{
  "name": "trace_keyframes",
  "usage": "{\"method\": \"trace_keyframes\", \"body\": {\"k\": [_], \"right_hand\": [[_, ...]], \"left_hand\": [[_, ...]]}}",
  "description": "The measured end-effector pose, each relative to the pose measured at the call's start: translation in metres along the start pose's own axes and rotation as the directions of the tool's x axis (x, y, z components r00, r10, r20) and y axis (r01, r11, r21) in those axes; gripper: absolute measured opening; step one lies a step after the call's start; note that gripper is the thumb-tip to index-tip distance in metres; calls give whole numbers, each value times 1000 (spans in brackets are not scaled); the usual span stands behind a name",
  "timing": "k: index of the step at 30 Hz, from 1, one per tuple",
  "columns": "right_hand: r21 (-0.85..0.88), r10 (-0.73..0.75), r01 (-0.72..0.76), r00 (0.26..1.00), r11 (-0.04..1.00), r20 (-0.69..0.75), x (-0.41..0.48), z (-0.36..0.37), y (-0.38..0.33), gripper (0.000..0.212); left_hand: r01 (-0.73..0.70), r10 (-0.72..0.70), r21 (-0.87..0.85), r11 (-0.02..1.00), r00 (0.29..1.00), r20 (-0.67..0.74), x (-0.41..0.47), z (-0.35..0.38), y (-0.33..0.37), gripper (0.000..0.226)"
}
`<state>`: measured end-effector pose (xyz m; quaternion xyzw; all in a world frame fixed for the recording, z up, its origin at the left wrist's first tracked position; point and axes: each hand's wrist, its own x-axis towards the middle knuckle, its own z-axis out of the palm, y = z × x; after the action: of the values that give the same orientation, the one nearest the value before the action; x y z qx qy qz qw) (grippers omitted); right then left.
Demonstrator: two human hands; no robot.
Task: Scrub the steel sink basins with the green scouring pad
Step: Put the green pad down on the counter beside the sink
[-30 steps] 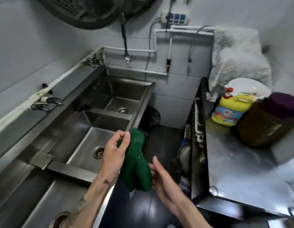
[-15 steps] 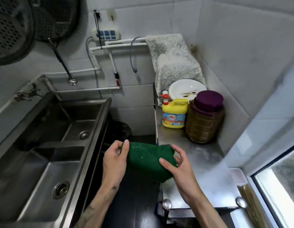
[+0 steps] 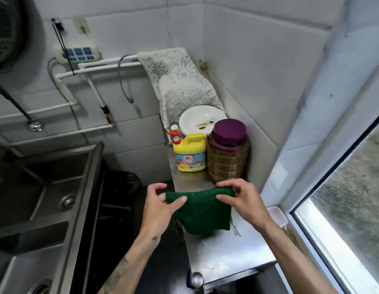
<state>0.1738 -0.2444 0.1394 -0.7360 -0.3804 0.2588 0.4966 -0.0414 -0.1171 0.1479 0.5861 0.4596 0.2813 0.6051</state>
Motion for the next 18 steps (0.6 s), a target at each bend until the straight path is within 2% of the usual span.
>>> {"method": "trace_keyframes", "body": {"k": [3,6,8,10,13,18], "right_hand": [[-213,-95,83,994,974,-46,14,1,1,22],[-267,-118,99,991,959,-56,34,6,-1,18],[-285,-141,114,987,952,-75,46,12,-2,16],[-286,-136,101,985,953,-103,60,16,-1,18],[-234,-125,92,984,968,-128,77,15,1,18],[-158,-180,163,979,974,-95,80,12,23,16]], "left_hand": [[-108,86,239,965,991,101,20,-3,-5,41],[-272,244,488,830,962,122,44,-5,-6,22],[-352,341,570,743,931,131,59,-5,-4,17],[-372,371,581,724,920,126,75,-4,-4,20],[-393,387,535,748,913,129,92,-3,-1,23],[-394,358,391,831,919,165,99,5,-11,27]]}}
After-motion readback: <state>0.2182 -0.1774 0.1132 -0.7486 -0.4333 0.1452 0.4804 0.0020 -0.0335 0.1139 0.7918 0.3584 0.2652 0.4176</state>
